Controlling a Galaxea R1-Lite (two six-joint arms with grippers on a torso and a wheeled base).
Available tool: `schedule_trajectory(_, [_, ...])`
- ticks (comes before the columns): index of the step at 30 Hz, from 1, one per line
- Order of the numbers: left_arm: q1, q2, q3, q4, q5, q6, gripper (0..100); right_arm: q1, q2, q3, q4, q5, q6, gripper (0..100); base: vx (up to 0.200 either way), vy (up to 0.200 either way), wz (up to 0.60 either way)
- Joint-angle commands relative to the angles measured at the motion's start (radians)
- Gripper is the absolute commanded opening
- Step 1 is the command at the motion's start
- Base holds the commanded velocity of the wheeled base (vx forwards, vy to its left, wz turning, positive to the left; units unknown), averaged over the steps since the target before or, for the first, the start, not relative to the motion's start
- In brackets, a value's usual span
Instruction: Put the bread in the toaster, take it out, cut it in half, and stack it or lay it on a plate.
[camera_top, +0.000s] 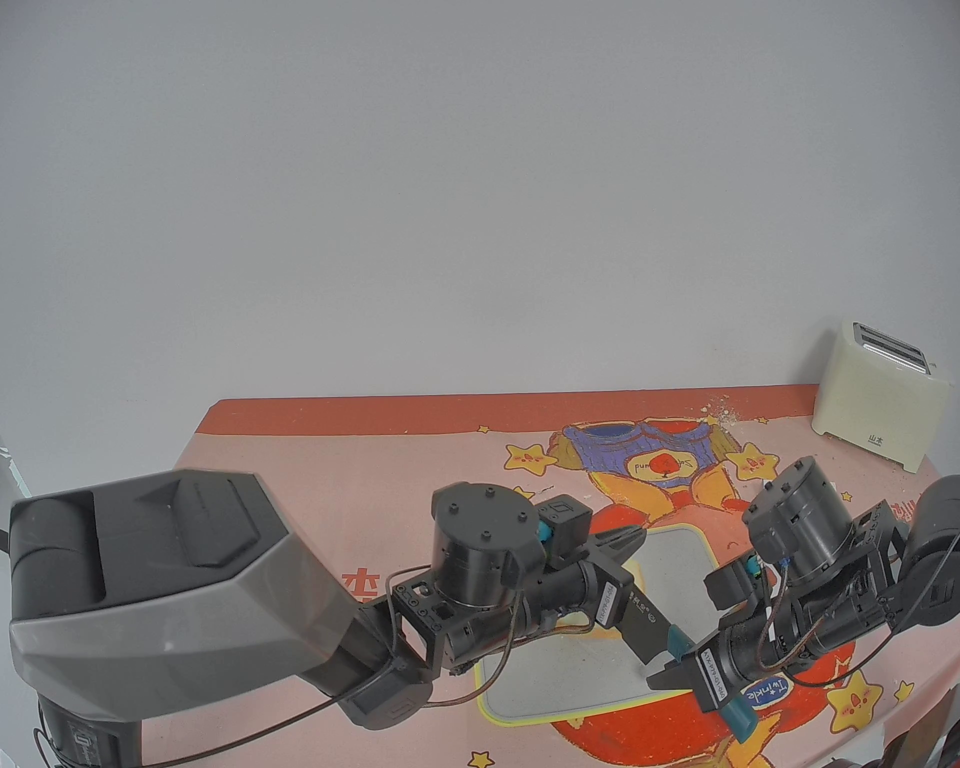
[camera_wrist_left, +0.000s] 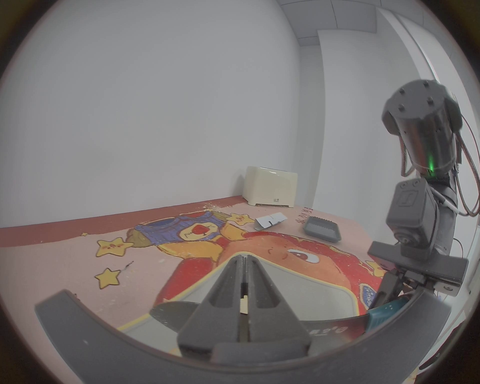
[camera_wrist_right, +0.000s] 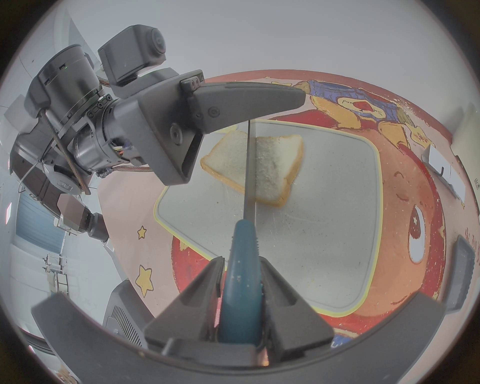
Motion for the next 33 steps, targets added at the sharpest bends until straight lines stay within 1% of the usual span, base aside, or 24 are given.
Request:
schedule_trajectory(1, [0.017, -0.017, 0.001, -0.002, -0.001, 0.0, 0, 0.0, 0.001, -0.001, 0.001, 0.001, 0.0, 0, 0.0, 0.0, 0.0])
schedule_trajectory(16, [0.021, 0.003, 0.05, -0.005, -0.003, 0.003, 0, 0.0, 0.004, -0.006, -0.001, -0.002, 0.0, 0, 0.0, 0.0, 0.0])
schedule_trajectory(33, [0.021, 0.01, 0.057, -0.007, -0.003, 0.003, 0, 0.0, 0.0, -0.03, -0.001, -0.005, 0.0, 0, 0.0, 0.0, 0.0])
